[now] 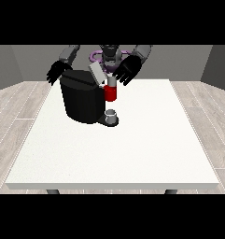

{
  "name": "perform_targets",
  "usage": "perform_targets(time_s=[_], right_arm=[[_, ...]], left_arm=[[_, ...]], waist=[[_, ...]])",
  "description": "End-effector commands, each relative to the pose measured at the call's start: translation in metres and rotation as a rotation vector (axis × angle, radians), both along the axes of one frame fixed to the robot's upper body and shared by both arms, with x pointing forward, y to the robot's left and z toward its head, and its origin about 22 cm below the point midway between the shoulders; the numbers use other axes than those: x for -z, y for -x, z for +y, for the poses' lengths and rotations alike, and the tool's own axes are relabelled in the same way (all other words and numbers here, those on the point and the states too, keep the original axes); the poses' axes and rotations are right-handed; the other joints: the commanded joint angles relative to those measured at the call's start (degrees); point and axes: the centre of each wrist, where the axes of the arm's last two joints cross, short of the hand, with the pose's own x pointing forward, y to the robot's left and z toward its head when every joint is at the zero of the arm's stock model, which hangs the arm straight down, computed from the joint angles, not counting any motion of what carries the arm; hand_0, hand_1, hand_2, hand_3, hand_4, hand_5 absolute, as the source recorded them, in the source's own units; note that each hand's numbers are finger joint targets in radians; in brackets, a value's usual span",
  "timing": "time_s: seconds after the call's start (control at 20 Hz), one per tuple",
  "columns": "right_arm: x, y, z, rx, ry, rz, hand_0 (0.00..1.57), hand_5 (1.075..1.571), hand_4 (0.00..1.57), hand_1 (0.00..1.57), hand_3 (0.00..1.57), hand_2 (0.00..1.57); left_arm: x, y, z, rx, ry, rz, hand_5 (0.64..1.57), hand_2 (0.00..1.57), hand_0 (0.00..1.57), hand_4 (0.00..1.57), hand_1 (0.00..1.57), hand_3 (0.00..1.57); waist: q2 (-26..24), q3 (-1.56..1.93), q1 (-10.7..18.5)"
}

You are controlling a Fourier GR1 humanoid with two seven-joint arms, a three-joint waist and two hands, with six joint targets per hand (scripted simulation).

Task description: Insert the coffee pod into the coffee machine and close the lid

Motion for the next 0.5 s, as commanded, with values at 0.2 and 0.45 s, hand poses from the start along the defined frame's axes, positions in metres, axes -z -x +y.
perform_targets(time_s=[0.2, 0.45], right_arm=[[-0.020, -0.005, -0.001, -0.024, -0.005, -0.037, 0.00, 1.571, 0.54, 0.00, 0.00, 0.00], [0.016, 0.009, 0.001, 0.026, -0.031, 0.019, 0.00, 1.571, 0.51, 0.00, 0.00, 0.00]], left_arm=[[-0.021, 0.000, 0.013, 0.006, 0.003, -0.033, 1.571, 1.26, 1.21, 0.50, 1.21, 1.19], [0.018, -0.001, -0.018, 0.043, -0.021, 0.029, 1.571, 1.27, 1.20, 0.50, 1.20, 1.20]], waist=[[2.81, -0.01, -1.89], [-0.45, 0.01, 0.25]])
